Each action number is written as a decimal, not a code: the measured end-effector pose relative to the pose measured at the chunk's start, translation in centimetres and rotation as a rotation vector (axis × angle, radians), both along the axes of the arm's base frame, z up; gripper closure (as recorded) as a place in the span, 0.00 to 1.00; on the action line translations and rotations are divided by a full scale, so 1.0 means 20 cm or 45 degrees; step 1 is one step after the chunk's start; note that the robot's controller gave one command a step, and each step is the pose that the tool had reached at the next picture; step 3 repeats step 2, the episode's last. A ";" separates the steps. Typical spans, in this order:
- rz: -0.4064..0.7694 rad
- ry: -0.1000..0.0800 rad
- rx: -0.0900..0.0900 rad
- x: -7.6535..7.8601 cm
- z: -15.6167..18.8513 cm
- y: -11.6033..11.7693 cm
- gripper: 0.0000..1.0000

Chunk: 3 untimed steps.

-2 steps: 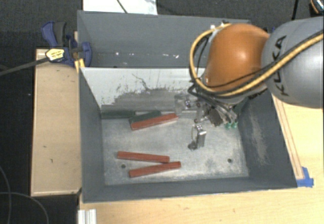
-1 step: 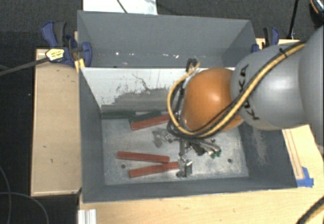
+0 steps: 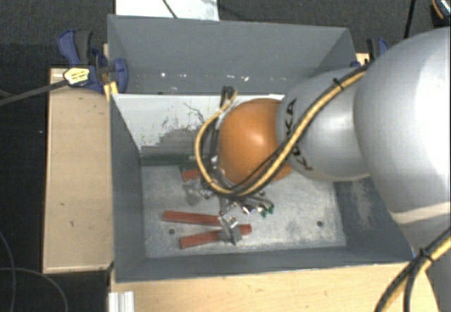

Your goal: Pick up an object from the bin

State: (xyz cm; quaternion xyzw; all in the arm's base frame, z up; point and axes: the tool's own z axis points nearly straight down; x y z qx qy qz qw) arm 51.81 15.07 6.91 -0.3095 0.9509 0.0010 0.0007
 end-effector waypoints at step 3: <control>-0.027 -0.013 0.002 0.03 0.90 0.02 1.00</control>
Offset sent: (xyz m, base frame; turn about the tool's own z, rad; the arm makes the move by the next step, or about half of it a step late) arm 0.0000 0.0000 0.0000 0.0000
